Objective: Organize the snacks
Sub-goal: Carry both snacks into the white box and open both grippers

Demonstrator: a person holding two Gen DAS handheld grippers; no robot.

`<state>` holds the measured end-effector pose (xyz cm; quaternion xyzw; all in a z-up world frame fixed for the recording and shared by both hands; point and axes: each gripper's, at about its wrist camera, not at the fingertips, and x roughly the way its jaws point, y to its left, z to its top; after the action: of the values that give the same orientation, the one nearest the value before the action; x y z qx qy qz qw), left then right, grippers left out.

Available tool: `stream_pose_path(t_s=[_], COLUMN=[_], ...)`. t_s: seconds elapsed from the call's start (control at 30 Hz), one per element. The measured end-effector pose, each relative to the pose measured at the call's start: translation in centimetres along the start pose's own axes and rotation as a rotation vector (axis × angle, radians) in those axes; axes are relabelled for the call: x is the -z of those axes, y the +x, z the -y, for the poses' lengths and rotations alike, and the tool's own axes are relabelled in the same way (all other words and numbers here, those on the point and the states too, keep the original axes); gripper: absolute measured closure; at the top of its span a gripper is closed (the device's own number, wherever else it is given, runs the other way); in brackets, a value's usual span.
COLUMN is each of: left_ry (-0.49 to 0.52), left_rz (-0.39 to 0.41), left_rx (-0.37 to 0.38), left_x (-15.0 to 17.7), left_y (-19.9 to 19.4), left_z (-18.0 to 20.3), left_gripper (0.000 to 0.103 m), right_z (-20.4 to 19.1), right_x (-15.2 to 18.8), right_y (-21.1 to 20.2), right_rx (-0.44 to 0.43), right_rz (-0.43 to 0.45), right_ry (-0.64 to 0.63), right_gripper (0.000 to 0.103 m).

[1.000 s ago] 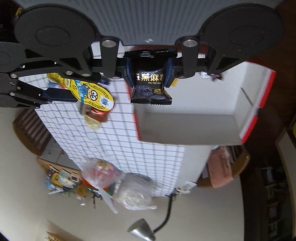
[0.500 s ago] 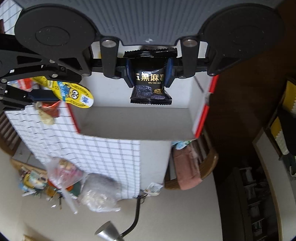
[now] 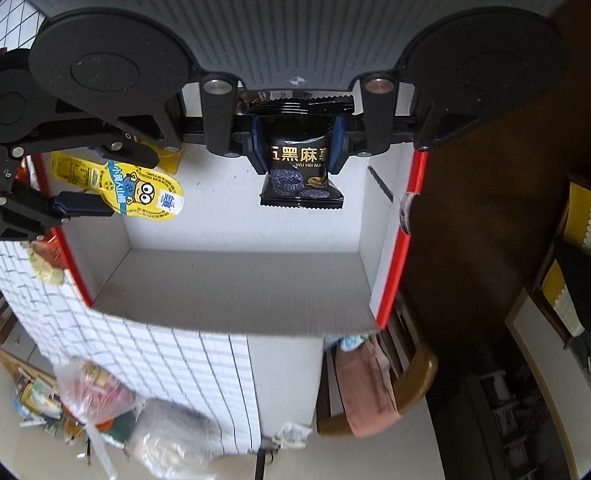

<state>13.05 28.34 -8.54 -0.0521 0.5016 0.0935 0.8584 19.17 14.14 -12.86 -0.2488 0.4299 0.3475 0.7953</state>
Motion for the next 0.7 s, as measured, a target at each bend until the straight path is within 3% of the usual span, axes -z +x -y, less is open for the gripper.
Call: stream_pose_path(t_s=[0.3,0.57,0.7], left_ry=[0.006,0.006,-0.006], left_rz=[-0.09,-0.11,-0.093], left_rx=[0.002,-0.007,-0.002], left_x=[0.3,0.8,0.7], left_y=[2.5,2.9,2.4], left_z=[0.4,0.6,0.6], left_gripper=[0.068,0.068,0.058], right_z=[-1.0,-1.1,-0.8], right_x=[0.0,0.2,0.2], right_y=[1.1,1.3,0.5], right_rx=[-0.018,-0.018,-0.034], right_rz=[-0.047,-0.056,-0.031], right_ry=[-0.046,-0.046,-0.019], right_gripper=[0.053,0.05,0.043])
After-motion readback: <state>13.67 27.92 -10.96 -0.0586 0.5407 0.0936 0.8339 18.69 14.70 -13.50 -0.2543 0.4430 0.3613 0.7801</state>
